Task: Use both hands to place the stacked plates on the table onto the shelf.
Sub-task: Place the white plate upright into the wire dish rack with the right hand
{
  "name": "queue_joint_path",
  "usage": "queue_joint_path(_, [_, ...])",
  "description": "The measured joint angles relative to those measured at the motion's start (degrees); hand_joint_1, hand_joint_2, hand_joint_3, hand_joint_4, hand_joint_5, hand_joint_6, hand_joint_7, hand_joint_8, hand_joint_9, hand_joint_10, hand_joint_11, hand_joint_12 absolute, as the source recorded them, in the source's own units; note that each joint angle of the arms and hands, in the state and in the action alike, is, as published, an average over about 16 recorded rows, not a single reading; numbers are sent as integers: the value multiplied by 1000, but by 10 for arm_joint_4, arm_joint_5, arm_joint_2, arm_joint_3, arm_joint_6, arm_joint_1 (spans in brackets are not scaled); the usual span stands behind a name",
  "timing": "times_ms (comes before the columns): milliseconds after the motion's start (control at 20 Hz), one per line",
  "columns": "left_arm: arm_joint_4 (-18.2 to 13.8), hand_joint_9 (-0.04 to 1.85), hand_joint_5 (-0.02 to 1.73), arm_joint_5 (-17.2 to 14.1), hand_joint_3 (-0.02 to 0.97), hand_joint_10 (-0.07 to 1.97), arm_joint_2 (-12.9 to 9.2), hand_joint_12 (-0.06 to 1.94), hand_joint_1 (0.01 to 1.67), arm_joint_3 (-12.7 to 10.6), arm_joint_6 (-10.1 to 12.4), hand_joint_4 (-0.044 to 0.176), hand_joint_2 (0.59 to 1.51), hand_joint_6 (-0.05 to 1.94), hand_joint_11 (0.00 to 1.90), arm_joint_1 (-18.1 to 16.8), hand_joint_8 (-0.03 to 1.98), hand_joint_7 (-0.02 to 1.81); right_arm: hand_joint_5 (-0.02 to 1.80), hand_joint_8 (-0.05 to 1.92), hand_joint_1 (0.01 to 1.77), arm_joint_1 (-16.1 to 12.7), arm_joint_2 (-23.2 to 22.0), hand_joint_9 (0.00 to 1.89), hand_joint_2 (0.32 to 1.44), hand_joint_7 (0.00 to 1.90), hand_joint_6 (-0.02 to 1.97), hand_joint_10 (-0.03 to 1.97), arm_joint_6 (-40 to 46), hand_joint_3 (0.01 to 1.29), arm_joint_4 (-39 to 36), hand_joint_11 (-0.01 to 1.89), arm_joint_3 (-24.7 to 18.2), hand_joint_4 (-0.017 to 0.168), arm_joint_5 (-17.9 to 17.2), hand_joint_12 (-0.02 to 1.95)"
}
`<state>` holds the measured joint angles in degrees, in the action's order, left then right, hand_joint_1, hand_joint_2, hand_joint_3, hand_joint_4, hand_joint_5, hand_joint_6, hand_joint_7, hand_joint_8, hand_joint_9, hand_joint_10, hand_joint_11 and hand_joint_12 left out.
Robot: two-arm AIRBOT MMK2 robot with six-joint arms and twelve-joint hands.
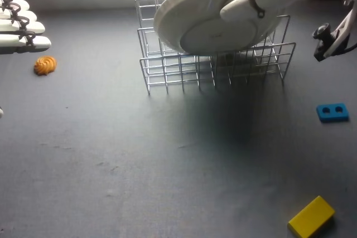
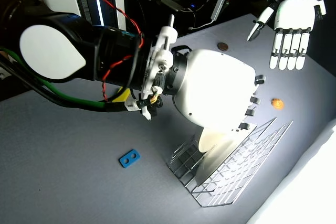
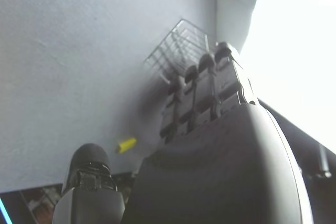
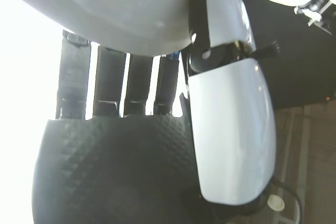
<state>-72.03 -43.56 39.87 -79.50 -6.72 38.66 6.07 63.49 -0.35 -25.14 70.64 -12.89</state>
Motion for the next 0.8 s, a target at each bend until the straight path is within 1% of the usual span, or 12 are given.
queue_joint_path(300, [-4,30,74,-6,10,13,1,7,18,1,0,2,1134,15,16,-2,1,42,993,785,1233,15,19,1206,1003,1086,895,16,6,12,1,858,25,12,3,815])
queue_joint_path(600, [-12,36,82,-16,10,12,7,7,18,4,0,2,1135,15,18,-8,2,48,956,821,1232,34,32,1180,1024,1071,926,15,5,11,2,829,41,11,-1,811])
queue_joint_path(700, [-17,37,84,-22,10,12,10,7,18,6,0,2,1135,15,18,-13,2,49,942,776,1230,40,35,1167,1033,1067,936,16,2,11,2,816,44,8,-5,805])
queue_joint_path(800, [-23,38,85,-30,10,12,13,7,18,9,0,2,1135,16,18,-20,2,49,928,677,1225,45,37,1153,1044,1065,944,16,0,11,3,803,46,6,-8,791])
